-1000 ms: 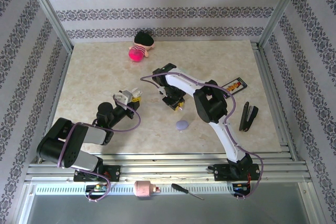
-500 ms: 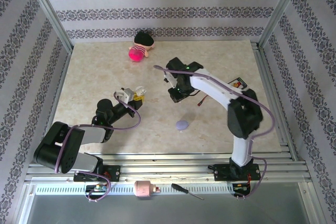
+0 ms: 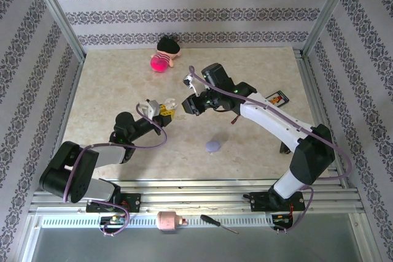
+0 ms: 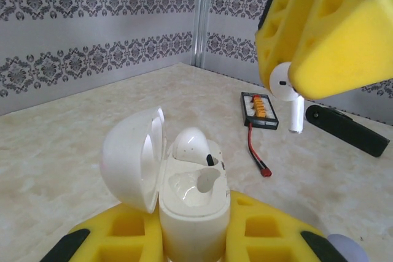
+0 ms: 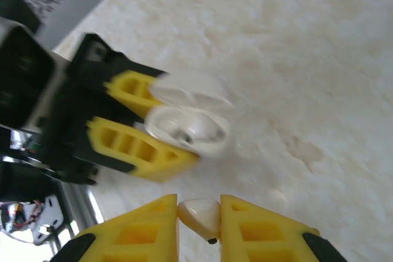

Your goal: Insert the wireless bluetooth earbuds into the charging case

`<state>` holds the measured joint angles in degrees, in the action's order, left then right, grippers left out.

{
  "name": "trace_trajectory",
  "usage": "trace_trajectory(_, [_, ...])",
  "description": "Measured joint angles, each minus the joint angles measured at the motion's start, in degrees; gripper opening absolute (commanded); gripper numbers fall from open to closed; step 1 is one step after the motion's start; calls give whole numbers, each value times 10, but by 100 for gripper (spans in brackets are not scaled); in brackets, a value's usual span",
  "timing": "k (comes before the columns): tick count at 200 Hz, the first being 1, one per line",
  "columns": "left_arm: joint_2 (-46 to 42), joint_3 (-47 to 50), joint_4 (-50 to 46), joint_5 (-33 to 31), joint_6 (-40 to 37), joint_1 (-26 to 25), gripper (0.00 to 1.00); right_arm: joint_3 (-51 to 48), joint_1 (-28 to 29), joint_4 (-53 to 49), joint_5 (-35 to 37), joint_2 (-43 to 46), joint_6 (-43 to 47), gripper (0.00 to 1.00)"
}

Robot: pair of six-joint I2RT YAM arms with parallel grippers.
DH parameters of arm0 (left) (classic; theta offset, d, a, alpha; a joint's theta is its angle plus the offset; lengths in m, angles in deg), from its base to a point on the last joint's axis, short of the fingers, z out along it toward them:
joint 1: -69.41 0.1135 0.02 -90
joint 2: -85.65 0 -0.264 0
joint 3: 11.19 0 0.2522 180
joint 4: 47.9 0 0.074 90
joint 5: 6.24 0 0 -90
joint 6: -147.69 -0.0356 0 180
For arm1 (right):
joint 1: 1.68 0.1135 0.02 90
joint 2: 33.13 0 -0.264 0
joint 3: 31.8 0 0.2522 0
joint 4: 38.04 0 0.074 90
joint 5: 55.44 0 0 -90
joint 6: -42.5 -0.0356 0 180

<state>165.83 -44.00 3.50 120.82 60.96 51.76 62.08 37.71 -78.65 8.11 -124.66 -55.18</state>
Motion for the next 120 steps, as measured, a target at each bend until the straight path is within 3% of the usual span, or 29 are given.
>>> trace_trajectory(120, [34, -11, 33, 3, 16, 0, 8, 49, 28, 44, 9, -59, -12, 18])
